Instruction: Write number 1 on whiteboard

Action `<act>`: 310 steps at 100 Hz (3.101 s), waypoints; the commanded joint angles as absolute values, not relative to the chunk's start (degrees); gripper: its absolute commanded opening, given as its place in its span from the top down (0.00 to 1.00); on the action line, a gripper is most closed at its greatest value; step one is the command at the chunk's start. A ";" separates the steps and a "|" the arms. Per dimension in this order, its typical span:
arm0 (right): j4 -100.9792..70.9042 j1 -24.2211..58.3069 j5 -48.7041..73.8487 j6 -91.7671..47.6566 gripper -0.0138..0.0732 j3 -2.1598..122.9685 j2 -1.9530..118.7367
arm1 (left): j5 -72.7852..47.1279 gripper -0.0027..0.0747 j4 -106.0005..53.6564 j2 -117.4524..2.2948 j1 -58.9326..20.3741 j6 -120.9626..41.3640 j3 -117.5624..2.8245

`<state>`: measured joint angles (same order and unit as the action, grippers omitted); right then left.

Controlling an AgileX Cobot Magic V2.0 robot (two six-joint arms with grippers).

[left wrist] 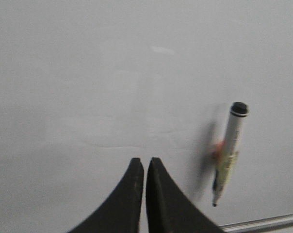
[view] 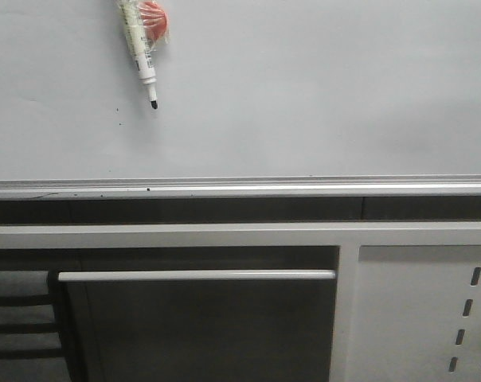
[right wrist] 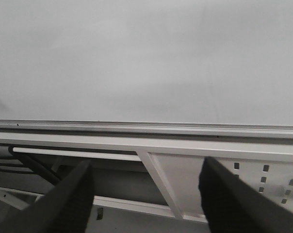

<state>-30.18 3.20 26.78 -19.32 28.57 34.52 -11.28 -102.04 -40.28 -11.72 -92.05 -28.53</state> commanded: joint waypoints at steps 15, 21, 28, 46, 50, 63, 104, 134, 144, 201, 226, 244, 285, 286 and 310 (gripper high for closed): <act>-32.16 2.86 22.96 -19.90 0.36 30.58 35.07 | 6.75 0.99 -106.37 -41.27 -22.80 -90.50 -30.59; -32.29 2.86 22.96 -19.90 0.36 30.58 35.07 | 9.78 0.99 -104.87 -42.73 -26.45 -90.50 -31.37; -32.29 2.86 22.96 -19.90 0.36 30.58 35.07 | 15.52 0.99 -103.16 -44.59 -31.83 -90.50 -32.47; -32.29 2.86 22.96 -19.90 0.36 30.58 35.07 | 28.43 0.99 -85.72 -50.03 -47.67 -78.49 -34.63; -32.29 2.86 22.96 -19.90 0.36 30.58 35.07 | 31.82 0.99 -82.44 -51.11 -50.04 -74.55 -34.76; -32.29 2.86 22.96 -19.90 0.36 30.58 35.07 | 37.17 0.99 -80.32 -53.97 -54.34 -72.40 -35.23; -32.29 2.86 22.96 -19.90 0.36 30.58 35.07 | 29.45 0.52 -79.81 -64.65 -54.34 -70.87 -43.47; -32.29 2.86 22.96 -19.90 0.36 30.58 35.07 | 29.56 0.49 -76.44 -70.44 -53.89 -63.52 -46.65; -32.29 2.86 22.96 -19.90 0.36 30.58 35.07 | 29.86 0.49 -76.44 -71.92 -53.26 -63.41 -47.38; -32.29 2.86 22.96 -19.90 0.36 30.58 35.07 | 26.30 0.49 -68.88 -73.91 -47.63 -51.03 -47.49; -32.29 2.86 22.96 -19.90 0.36 30.58 35.07 | 26.95 0.49 -68.41 -75.57 -47.63 -50.39 -47.49; -32.29 2.86 22.96 -19.90 0.36 30.58 35.07 | 27.85 0.70 -68.29 -75.84 -47.63 -50.31 -47.49; -32.29 2.86 22.96 -19.90 0.36 30.58 35.07 | 26.44 0.99 -66.47 -75.32 -47.77 -50.31 -47.49; -32.29 2.86 22.96 -19.90 0.36 30.58 35.07 | 26.10 0.99 -65.89 -75.19 -47.77 -50.31 -47.49; -32.29 2.86 26.10 -21.34 0.36 30.82 35.07 | 12.09 0.99 -58.55 -73.50 -48.01 -50.52 -47.49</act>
